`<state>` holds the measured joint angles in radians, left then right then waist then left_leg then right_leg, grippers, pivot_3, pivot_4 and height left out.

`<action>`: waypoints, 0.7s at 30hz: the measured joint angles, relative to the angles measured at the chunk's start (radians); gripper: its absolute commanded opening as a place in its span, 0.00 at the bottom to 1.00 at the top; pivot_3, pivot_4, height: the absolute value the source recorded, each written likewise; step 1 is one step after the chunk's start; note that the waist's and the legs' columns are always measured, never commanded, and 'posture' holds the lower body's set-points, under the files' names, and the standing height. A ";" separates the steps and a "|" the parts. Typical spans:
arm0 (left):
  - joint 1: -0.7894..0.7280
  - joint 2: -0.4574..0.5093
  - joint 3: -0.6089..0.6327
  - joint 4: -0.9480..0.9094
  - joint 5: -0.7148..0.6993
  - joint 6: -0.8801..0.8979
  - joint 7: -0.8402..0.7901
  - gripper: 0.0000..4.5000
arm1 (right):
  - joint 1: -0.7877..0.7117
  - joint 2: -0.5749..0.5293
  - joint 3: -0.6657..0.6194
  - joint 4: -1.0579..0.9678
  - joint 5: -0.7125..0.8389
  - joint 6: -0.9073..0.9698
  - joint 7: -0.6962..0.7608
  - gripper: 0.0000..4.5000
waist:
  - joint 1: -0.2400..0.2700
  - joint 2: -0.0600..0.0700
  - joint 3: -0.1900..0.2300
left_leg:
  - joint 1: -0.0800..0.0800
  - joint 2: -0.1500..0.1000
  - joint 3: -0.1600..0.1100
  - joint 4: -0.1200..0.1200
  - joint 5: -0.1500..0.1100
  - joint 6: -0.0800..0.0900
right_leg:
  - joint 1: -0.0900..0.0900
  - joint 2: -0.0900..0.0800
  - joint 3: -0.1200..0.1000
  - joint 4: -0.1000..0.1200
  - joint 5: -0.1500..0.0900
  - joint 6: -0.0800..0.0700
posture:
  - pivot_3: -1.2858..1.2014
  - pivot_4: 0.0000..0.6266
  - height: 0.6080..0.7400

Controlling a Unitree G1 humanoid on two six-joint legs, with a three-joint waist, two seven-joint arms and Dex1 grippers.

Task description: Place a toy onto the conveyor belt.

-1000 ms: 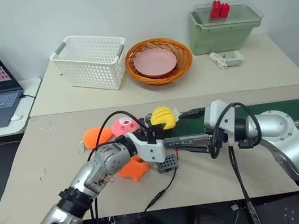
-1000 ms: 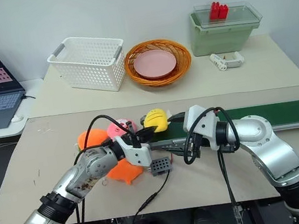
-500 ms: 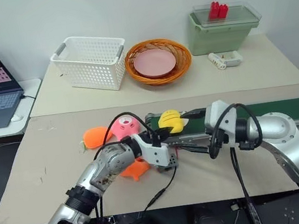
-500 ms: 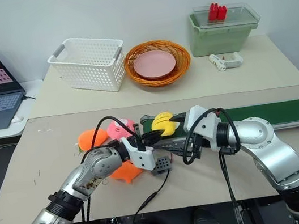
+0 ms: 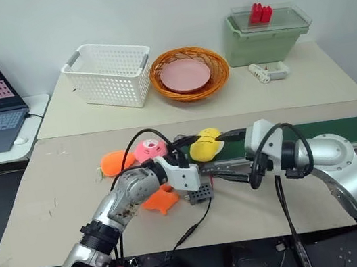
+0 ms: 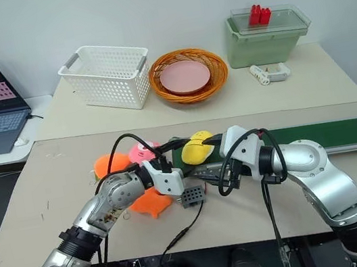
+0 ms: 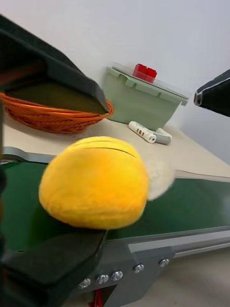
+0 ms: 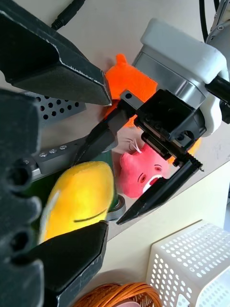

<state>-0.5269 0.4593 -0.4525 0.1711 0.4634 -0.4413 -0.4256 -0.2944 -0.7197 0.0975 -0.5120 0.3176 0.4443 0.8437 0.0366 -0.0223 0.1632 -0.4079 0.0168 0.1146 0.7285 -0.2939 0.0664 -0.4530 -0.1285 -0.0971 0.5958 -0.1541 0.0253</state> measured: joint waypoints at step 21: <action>0.124 -0.046 0.243 -0.081 -0.221 0.296 -0.037 0.84 | 0.001 -0.005 -0.007 0.000 -0.001 0.001 0.001 1.00 | -0.016 0.000 0.000 | 0.001 0.000 0.000 0.000 0.000 0.000 | 0.000 0.000 0.001 0.001 0.000 0.000 | 0.52 0.24 1.00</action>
<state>-0.4025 0.4133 -0.2096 0.0906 0.2425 -0.1450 -0.4626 -0.2931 -0.7246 0.0901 -0.5116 0.3170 0.4450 0.8442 0.0210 -0.0223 0.1632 -0.4074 0.0171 0.1149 0.7290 -0.2936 0.0661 -0.4531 -0.1285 -0.0961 0.5971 -0.1539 0.0254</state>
